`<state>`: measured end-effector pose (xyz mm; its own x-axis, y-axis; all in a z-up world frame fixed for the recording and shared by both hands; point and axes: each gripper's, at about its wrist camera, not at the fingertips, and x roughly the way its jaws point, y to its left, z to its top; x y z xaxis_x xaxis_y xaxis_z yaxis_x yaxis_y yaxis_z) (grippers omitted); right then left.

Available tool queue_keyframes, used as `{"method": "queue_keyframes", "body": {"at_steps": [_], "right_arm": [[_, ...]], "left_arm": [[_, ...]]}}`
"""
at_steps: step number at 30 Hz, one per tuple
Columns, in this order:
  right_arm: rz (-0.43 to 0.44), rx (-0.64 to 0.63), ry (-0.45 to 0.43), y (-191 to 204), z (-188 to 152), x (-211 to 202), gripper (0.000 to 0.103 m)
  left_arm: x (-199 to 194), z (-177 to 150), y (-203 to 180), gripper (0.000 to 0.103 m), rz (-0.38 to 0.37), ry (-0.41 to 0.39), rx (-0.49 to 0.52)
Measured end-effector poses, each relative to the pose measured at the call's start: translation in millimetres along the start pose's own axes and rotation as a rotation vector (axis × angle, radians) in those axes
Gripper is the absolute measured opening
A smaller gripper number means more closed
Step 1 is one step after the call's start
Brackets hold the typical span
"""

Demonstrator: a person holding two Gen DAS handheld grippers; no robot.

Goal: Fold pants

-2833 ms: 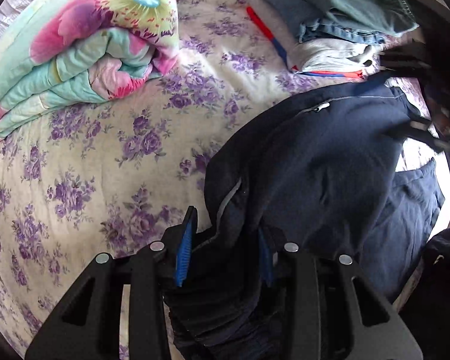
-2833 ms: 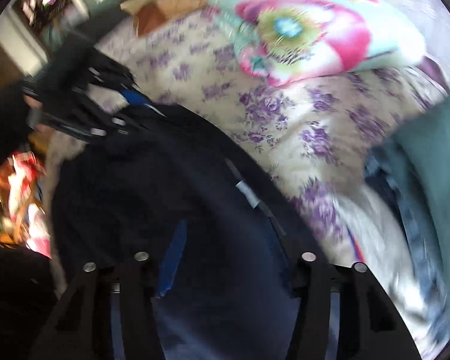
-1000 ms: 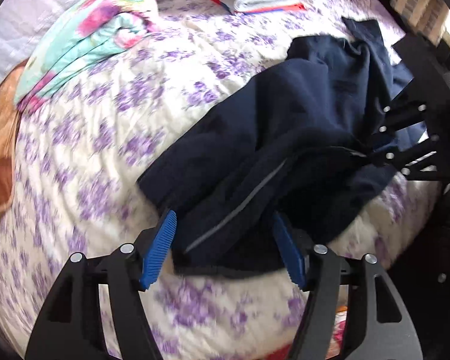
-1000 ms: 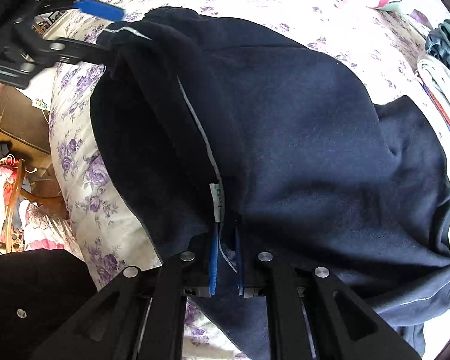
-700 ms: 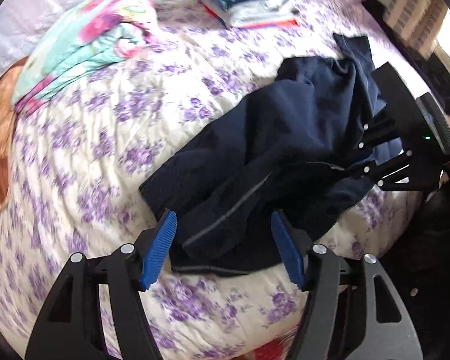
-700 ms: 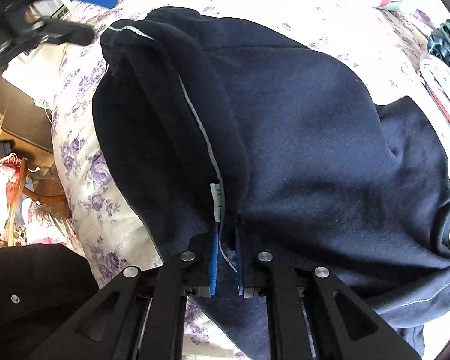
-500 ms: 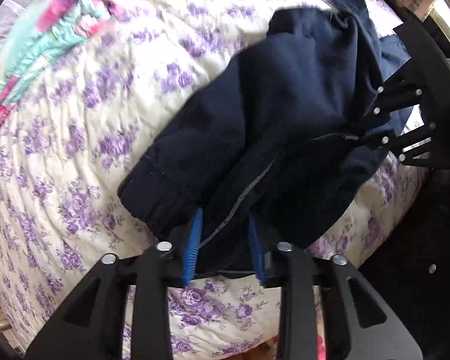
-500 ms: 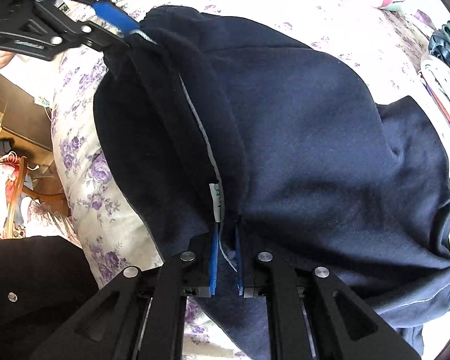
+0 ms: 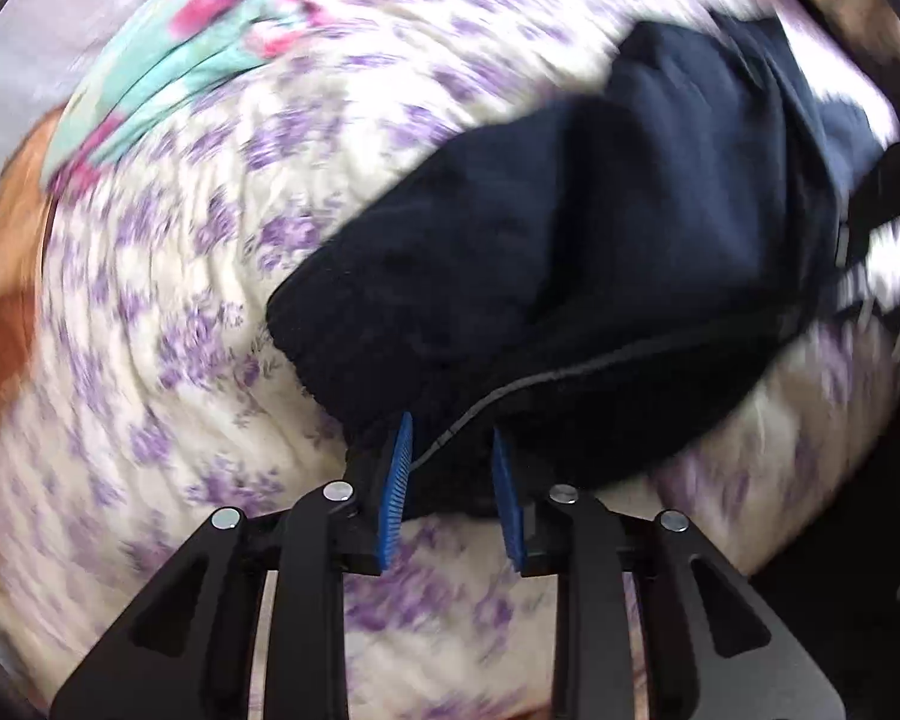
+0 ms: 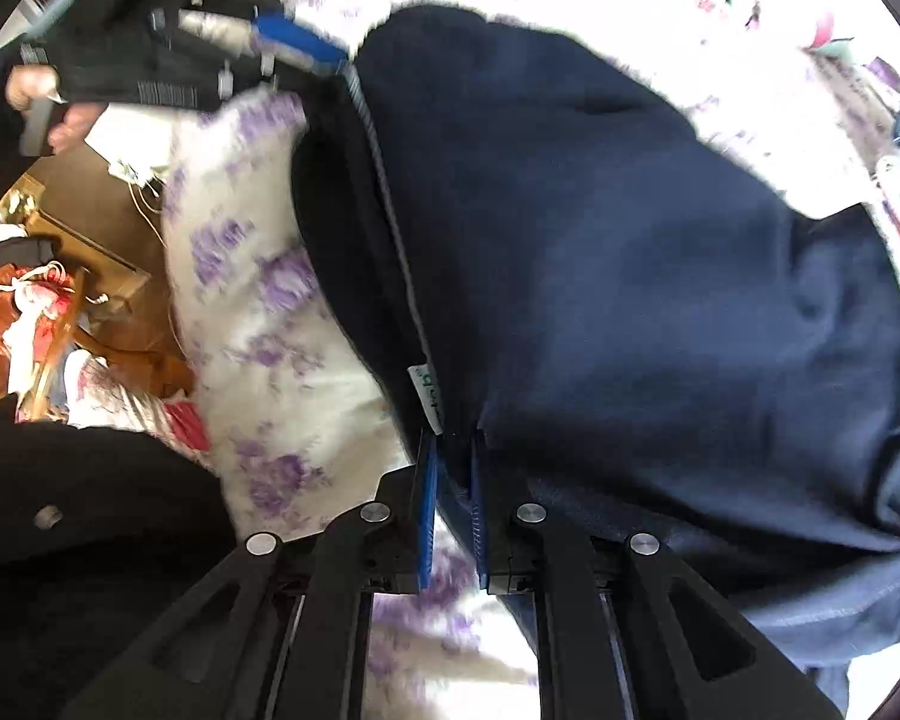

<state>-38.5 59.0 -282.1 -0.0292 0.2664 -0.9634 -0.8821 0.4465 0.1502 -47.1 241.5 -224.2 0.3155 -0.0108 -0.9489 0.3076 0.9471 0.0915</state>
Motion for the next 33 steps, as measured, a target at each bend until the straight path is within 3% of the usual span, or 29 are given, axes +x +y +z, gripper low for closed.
{"method": "queue_keyframes", "body": {"at_steps": [4,8,11,14,18,20,23,28,33], "right_arm": [[0.028,0.023,0.005,-8.7,2.8,2.0,0.011],[0.044,0.031,0.005,-19.3,2.5,-2.1,0.011],[0.043,0.027,-0.011,-22.8,0.5,-7.3,0.011],[0.049,0.012,-0.037,-18.3,-2.1,-16.1,0.011],[0.067,0.026,-0.044,-23.9,-5.4,-17.0,0.011],[0.069,0.028,-0.045,-27.1,-4.7,-18.1,0.011],[0.069,0.031,-0.053,-25.2,-6.7,-19.1,0.011],[0.092,0.057,-0.084,-30.0,-11.7,-27.5,0.014],[0.136,0.046,-0.167,-25.8,-8.7,-64.4,0.019]], "left_arm": [[-8.6,-10.3,5.3,0.03,-0.041,-0.032,-0.074],[-26.2,-30.8,16.8,0.034,-0.061,0.002,-0.117],[-46.7,-44.9,32.7,0.034,-0.076,-0.016,-0.219],[-68.7,-31.5,36.3,0.034,-0.175,-0.104,-0.339],[-68.6,24.2,4.5,0.039,-0.253,-0.176,-0.411],[-51.2,49.0,-10.9,0.039,-0.294,-0.152,-0.446],[-10.1,67.2,-30.3,0.039,-0.285,-0.042,-0.545],[13.0,22.4,-44.9,0.037,-0.242,0.085,-0.661],[16.5,-22.4,-35.3,0.025,-0.265,0.09,-0.757]]}}
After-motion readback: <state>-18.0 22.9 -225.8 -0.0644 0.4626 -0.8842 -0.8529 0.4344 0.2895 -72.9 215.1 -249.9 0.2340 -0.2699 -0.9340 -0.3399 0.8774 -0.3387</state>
